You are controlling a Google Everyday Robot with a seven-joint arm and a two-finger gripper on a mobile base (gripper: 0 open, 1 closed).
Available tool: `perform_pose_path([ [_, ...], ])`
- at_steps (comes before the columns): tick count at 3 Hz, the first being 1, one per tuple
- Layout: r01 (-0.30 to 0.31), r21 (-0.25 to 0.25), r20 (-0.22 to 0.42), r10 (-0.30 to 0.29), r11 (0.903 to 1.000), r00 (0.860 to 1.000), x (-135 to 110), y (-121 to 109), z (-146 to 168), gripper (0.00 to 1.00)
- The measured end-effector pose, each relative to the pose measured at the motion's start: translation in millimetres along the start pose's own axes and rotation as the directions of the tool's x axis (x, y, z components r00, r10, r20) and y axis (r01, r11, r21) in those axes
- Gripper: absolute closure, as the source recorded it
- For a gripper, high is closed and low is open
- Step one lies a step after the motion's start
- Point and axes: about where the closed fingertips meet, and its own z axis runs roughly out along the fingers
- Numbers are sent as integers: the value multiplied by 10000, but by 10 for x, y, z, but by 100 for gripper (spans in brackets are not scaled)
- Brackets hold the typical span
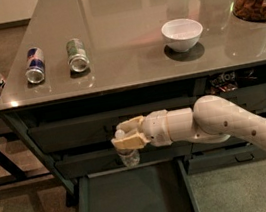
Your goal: Pick water bottle from bottom drawer and place on counter
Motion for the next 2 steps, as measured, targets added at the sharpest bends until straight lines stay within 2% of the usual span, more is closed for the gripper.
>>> perform_pose_path([
  [1,-3,-8,4,3,10000,10000,0,2,3,100],
  [2,232,113,186,-234,9997,9996,-253,15,-149,100],
])
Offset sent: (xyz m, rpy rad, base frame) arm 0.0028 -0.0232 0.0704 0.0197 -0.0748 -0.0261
